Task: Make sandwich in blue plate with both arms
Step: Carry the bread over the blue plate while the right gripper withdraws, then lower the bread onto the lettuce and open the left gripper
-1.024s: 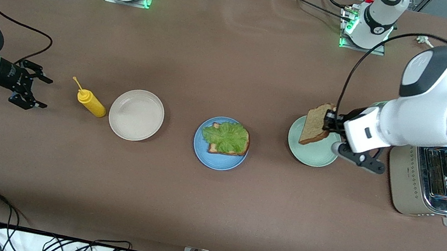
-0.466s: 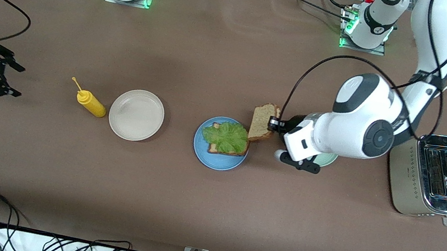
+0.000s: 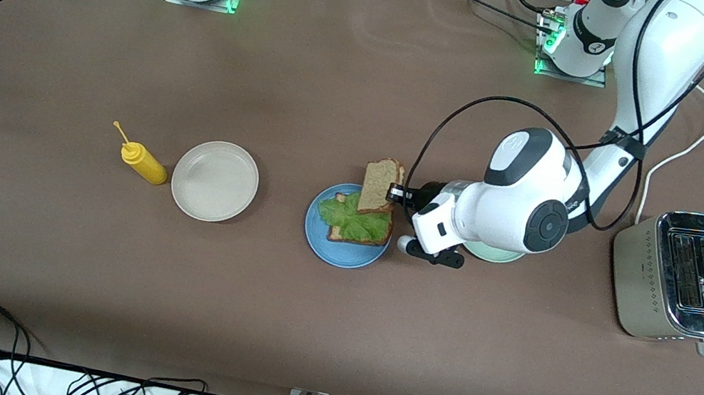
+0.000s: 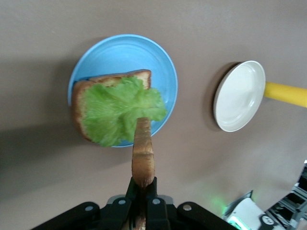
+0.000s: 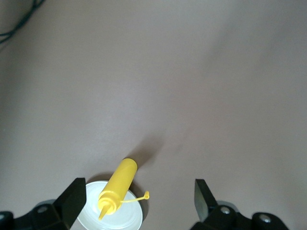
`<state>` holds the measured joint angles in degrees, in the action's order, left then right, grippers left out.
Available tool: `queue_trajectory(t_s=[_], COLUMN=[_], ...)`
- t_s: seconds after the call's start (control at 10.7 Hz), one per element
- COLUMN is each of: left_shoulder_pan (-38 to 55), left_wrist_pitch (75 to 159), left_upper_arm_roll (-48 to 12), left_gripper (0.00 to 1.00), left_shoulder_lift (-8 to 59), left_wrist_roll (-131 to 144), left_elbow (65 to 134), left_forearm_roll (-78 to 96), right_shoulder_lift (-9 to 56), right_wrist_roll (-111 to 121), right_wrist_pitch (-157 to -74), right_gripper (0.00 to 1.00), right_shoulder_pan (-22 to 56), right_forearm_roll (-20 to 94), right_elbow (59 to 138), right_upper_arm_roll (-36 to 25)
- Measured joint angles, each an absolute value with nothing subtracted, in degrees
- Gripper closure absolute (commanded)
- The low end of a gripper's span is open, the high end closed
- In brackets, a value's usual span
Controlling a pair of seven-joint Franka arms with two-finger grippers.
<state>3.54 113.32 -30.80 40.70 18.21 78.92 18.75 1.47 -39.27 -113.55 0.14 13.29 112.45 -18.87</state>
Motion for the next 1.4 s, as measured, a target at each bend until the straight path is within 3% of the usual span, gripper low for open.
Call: queue_trajectory(t_s=[0.37, 0.74, 0.84, 0.93, 1.02, 1.12, 1.21, 1.4], left_shoulder_pan=[5.14, 5.39, 5.38, 5.36, 5.36, 5.34, 5.30, 5.18], left_wrist_pitch=[122.21, 125.81, 125.94, 126.10, 126.20, 126.37, 126.42, 126.49], left_upper_arm_roll=[-31.54, -31.66, -31.62, -31.62, -31.57, -31.55, -31.54, -31.42], left_gripper=[1.00, 1.00, 0.83, 0.56, 0.54, 0.17, 0.00, 0.00], left_shoulder_lift=[44.48, 47.95, 48.35, 48.70, 48.97, 49.18, 49.27, 49.28], left_wrist_roll=[18.57, 18.57, 18.56, 18.48, 18.46, 18.42, 18.45, 18.49], left_elbow=[78.85, 78.68, 78.67, 78.67, 78.66, 78.60, 78.46, 77.98], left_forearm_roll=[21.03, 21.03, 21.03, 20.50, 19.85, 17.66, 14.98, 8.91], right_shoulder_lift=[-5.21, -9.68, -9.99, -10.02, -10.03, -10.02, -9.95, -9.12], right_wrist_roll=[-35.17, -35.11, -34.55, -32.13, -29.24, -26.02, -22.94, -14.69], right_wrist_pitch=[-113.13, -104.57, -102.75, -100.51, -98.01, -96.69, -96.01, -93.18], right_gripper=[0.00, 0.00, 0.00, 0.00, 0.00, 0.00, 0.00, 0.00], right_shoulder_pan=[0.31, 0.36, 0.36, 0.36, 0.33, 0.27, 0.14, -1.16], right_forearm_roll=[2.86, -2.25, -2.59, -2.65, -2.65, -2.65, -2.65, -0.46], right_elbow=[112.47, 110.74, 109.63, 108.32, 106.88, 105.64, 104.72, 101.72], right_upper_arm_roll=[-12.01, -3.01, -1.99, -1.53, -1.47, -1.52, -1.57, -1.58])
